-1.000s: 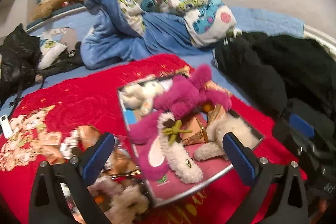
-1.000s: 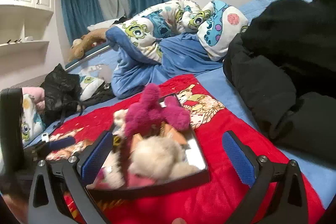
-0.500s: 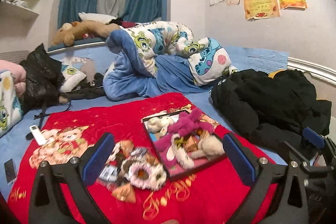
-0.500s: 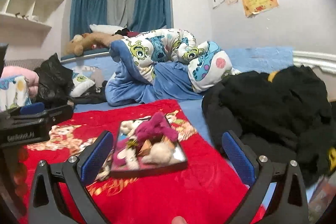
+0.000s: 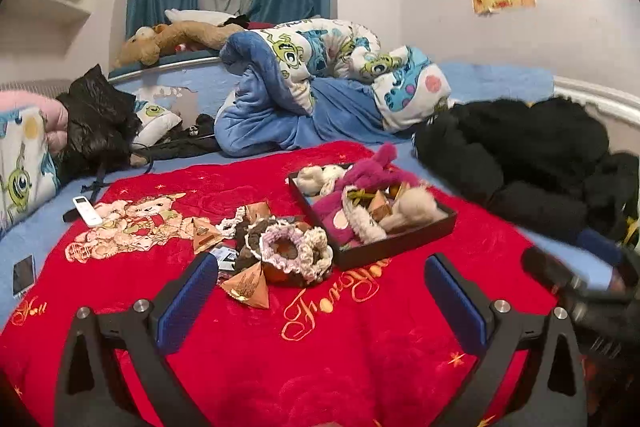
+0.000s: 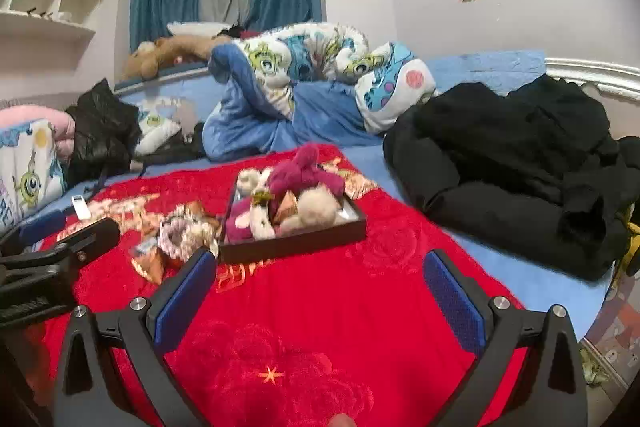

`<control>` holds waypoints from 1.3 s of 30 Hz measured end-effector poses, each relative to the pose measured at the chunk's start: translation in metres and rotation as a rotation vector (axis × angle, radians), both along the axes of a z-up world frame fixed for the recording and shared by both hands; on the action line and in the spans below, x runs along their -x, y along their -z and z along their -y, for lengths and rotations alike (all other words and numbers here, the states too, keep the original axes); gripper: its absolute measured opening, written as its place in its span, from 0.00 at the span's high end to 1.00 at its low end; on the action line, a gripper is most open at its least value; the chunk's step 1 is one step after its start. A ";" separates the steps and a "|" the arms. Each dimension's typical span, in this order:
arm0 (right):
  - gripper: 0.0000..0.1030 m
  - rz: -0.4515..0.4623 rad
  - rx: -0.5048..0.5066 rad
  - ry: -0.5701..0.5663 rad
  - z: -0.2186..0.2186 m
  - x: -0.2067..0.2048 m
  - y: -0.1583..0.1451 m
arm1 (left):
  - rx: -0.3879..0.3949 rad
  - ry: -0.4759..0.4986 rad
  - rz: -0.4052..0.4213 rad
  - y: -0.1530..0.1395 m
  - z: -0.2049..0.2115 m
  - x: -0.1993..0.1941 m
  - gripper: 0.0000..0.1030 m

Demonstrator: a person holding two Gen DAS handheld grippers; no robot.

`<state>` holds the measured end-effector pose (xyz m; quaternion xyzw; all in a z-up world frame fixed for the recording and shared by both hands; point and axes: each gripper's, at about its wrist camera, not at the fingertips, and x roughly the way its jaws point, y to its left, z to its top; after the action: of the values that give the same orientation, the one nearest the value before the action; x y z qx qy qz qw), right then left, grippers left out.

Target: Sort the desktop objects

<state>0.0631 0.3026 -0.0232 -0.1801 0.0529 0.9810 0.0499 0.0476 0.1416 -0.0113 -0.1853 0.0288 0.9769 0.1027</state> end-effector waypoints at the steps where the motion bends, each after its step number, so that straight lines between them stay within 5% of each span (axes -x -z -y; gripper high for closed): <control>1: 0.00 -0.002 0.018 0.008 -0.004 0.001 0.000 | 0.004 0.009 0.002 0.004 -0.002 0.001 0.00; 8: 0.00 -0.004 0.062 0.042 -0.018 0.004 0.002 | -0.005 0.014 0.007 0.010 -0.005 0.004 0.00; 15: 0.00 0.041 -0.059 0.035 0.009 0.011 0.005 | -0.010 -0.008 0.038 0.013 0.001 0.009 0.00; 39: 0.00 0.058 -0.043 0.017 0.011 0.014 0.006 | -0.016 -0.003 0.074 0.018 0.004 0.014 0.00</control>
<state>0.0494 0.2920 -0.0294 -0.2067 0.0320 0.9758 0.0636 0.0334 0.1376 -0.0292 -0.2205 0.0170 0.9697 0.1037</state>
